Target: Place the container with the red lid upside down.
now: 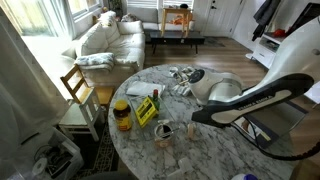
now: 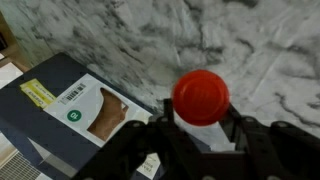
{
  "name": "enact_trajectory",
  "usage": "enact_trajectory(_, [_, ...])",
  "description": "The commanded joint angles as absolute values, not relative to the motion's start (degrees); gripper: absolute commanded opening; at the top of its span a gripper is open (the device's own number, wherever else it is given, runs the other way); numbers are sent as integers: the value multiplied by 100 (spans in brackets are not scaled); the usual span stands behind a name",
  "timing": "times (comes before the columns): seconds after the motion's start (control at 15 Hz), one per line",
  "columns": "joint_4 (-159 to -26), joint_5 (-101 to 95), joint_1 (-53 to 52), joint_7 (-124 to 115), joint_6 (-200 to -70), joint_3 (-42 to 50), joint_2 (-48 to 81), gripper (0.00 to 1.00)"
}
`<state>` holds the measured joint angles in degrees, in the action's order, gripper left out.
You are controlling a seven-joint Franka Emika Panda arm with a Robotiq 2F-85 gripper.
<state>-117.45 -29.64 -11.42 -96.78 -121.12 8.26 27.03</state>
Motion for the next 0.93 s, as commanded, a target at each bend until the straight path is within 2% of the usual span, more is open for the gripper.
enact_trajectory(0.0, [-11623, -3277, -1209, -10003, -12054, 825, 2904, 73])
enact_trajectory(0.07, [-11624, -3229, -1170, -9966, -12090, 780, 2896, 75])
enact_trajectory(0.27, [-11613, -3133, -1133, -9885, -12130, 732, 2913, 96])
enact_trajectory(0.33, [-11615, -3116, -1128, -9864, -12131, 719, 2915, 99])
enact_trajectory(0.87, [-11948, -2542, -706, -9467, -12524, 652, 2342, 100])
